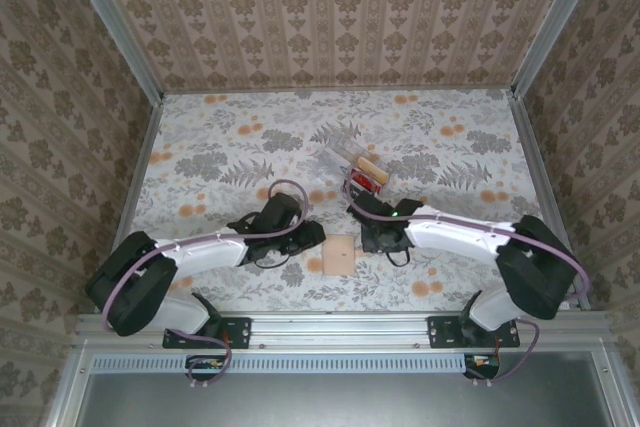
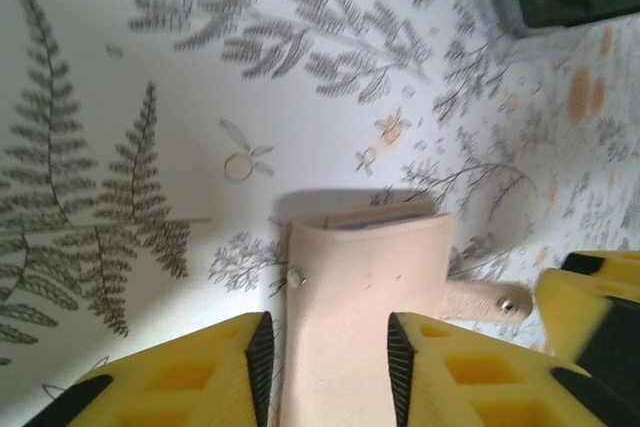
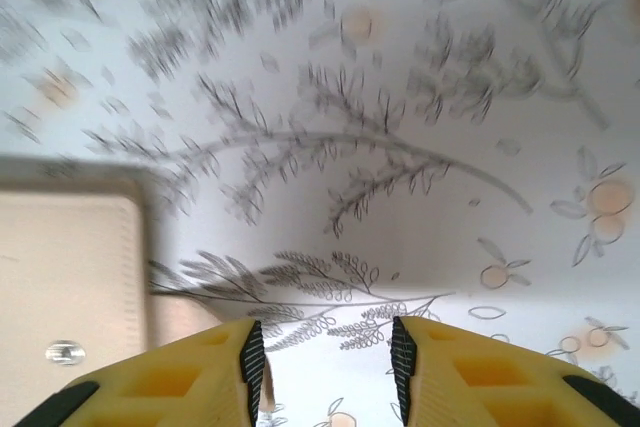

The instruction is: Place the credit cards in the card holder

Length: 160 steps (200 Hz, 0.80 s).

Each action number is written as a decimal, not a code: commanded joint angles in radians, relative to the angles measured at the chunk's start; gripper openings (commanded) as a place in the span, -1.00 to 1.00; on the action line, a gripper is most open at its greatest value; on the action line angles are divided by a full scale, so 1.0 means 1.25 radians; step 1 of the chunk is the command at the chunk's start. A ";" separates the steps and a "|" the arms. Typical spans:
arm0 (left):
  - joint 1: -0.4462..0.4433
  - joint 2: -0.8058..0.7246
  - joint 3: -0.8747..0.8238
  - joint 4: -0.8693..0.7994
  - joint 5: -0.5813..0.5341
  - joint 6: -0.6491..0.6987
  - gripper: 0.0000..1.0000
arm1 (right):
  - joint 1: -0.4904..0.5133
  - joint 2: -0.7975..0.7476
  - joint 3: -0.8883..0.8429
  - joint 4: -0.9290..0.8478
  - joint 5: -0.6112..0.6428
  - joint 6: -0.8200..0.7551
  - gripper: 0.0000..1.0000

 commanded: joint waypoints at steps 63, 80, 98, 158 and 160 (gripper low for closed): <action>0.128 0.049 0.140 -0.048 0.052 0.099 -0.10 | -0.343 -0.097 0.157 0.094 -0.297 -0.167 0.14; 0.147 0.078 0.163 -0.034 0.074 0.100 -0.06 | -0.384 -0.010 0.231 0.094 -0.348 -0.203 0.29; 0.156 0.099 0.188 -0.030 0.087 0.104 0.01 | -0.415 0.077 0.300 0.085 -0.362 -0.218 0.35; 0.169 0.108 0.212 -0.036 0.086 0.105 0.10 | -0.453 0.275 0.445 0.035 -0.416 -0.277 0.44; 0.169 0.108 0.212 -0.036 0.086 0.105 0.10 | -0.452 0.277 0.446 0.038 -0.419 -0.276 0.44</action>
